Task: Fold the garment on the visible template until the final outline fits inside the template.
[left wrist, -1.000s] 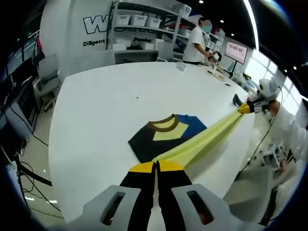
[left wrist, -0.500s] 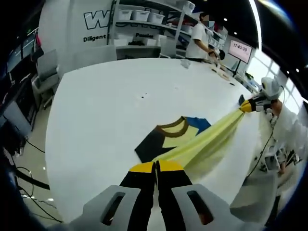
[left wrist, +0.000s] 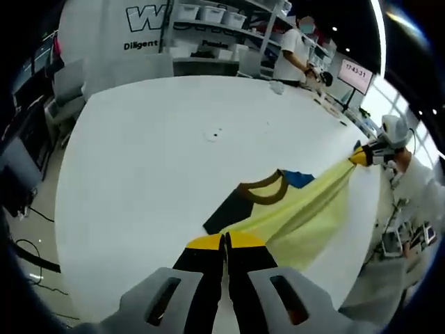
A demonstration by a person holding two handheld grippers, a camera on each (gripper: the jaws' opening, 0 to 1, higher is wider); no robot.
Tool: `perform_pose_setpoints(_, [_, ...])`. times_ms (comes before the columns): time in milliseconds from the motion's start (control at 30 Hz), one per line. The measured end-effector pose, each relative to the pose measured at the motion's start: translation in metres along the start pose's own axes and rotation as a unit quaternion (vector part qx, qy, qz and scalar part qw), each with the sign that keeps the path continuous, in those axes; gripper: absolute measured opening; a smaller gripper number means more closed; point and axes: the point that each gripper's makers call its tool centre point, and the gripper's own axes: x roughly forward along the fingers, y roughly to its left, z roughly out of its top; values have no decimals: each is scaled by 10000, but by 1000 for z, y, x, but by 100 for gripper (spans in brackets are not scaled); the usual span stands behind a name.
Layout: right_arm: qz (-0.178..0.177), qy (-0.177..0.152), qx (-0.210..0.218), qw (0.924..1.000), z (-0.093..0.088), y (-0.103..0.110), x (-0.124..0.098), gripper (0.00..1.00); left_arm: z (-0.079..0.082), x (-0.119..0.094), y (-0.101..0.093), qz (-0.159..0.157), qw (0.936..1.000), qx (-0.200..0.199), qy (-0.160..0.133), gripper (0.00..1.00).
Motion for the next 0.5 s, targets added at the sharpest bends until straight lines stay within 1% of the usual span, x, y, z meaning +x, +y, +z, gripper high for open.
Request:
perform_pose_setpoints(233, [-20,44,-24,10000,2,-7,17,0,-1,17,8,54,10000,-15,54,0])
perform_pose_setpoints(367, [-21,64,-9,10000,4,-17,29,0,-1,25,13,47,9999,-66,75,0])
perform_pose_setpoints(500, [-13,125,-39,9999,-1,-17,38,0,-5,40,19,67,9998,-70,172,0])
